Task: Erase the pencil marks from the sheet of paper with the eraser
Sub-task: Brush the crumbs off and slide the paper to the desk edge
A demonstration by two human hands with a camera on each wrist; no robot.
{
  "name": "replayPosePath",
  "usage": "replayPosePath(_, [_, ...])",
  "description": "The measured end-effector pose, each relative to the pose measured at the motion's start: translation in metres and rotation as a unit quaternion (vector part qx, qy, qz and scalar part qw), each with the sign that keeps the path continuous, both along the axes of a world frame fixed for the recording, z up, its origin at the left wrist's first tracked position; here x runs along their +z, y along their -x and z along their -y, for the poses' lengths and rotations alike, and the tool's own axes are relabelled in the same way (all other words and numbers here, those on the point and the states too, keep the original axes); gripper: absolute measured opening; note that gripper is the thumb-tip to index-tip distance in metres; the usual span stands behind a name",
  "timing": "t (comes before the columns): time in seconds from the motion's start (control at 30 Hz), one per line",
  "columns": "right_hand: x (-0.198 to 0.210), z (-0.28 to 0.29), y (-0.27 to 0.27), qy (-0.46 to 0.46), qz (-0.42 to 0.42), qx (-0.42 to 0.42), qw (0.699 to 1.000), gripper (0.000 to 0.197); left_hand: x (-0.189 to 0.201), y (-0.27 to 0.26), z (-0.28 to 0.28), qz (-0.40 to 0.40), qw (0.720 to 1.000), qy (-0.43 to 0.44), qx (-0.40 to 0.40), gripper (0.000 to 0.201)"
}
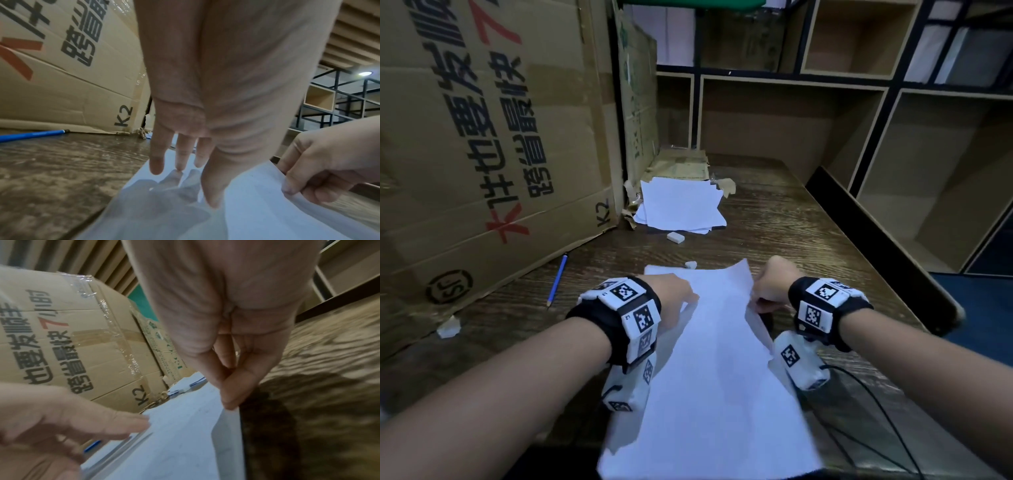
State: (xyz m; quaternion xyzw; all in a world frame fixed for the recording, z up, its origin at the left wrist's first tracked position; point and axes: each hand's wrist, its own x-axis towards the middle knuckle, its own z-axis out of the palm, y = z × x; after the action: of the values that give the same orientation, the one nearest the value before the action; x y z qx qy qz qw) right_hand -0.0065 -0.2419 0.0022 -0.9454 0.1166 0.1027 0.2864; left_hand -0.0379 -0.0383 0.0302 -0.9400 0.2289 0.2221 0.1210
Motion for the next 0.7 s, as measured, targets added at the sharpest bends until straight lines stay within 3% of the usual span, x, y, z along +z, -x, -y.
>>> replayPosePath(0.03, [0.001,0.007,0.001,0.002,0.001,-0.011,1.0,0.024,-0.002,0.001,0.002,0.007,1.0,0.014,0.014,0.033])
replayPosePath(0.07, [0.002,0.013,0.004,0.002,-0.001,-0.025,1.0,0.025,-0.003,0.005,0.005,0.008,0.999,0.036,0.031,0.035])
replayPosePath(0.2, [0.003,0.036,0.02,-0.011,-0.06,-0.066,0.996,0.017,-0.005,0.017,0.019,-0.035,0.993,0.003,0.11,0.09])
replayPosePath(0.27, [0.007,0.043,0.028,0.014,-0.12,-0.048,0.992,0.032,-0.006,0.023,0.022,-0.086,0.988,-0.025,0.129,0.105])
replayPosePath(0.37, [0.016,0.047,0.039,0.079,-0.169,-0.031,0.982,0.028,-0.009,0.026,0.02,-0.072,0.994,-0.037,0.07,0.123])
replayPosePath(0.43, [0.021,0.044,0.042,0.19,-0.131,0.014,0.973,0.019,-0.01,0.026,0.019,-0.069,0.996,-0.039,0.028,0.124])
replayPosePath(0.5, [0.016,0.042,0.038,0.288,-0.058,0.082,0.952,0.034,-0.011,0.024,0.019,-0.073,0.996,-0.048,0.008,0.125])
replayPosePath(0.57, [0.006,0.042,0.026,0.289,-0.027,0.145,0.946,0.068,-0.01,0.02,0.016,-0.078,0.996,-0.048,-0.007,0.127])
replayPosePath(0.7, [0.001,0.043,0.017,0.284,-0.085,0.229,0.927,0.084,-0.012,0.011,0.003,-0.102,0.994,-0.032,-0.022,0.13])
